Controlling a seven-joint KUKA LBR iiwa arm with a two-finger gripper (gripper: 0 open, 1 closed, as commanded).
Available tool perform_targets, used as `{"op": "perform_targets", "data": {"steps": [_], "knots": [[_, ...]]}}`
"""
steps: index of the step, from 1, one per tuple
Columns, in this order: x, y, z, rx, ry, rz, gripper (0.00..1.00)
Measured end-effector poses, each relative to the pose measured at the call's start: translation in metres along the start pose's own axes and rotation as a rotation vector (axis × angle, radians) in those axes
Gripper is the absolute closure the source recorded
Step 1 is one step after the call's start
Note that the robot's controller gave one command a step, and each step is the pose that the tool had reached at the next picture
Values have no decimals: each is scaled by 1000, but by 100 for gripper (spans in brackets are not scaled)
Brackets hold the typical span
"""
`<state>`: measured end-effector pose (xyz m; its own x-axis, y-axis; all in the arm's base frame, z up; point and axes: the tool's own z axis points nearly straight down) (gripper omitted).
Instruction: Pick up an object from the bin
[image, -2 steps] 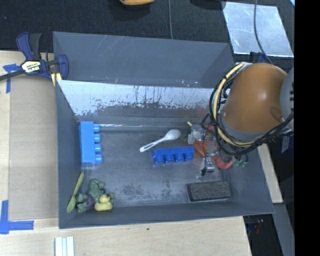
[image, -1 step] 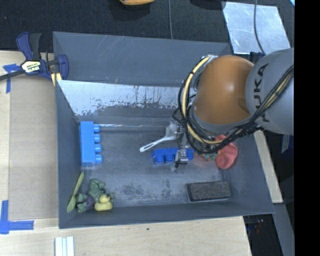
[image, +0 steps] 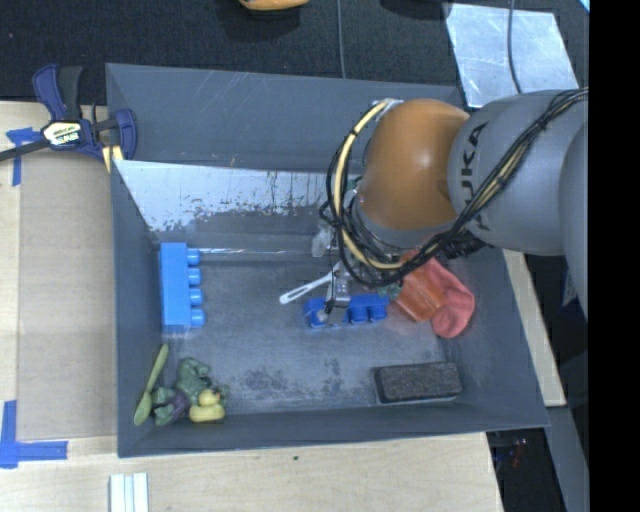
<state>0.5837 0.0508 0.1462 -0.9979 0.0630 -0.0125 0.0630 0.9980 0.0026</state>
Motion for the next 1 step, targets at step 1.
{"op": "perform_targets", "data": {"steps": [1], "knots": [[-6,-44,53,1,1,105,0]]}}
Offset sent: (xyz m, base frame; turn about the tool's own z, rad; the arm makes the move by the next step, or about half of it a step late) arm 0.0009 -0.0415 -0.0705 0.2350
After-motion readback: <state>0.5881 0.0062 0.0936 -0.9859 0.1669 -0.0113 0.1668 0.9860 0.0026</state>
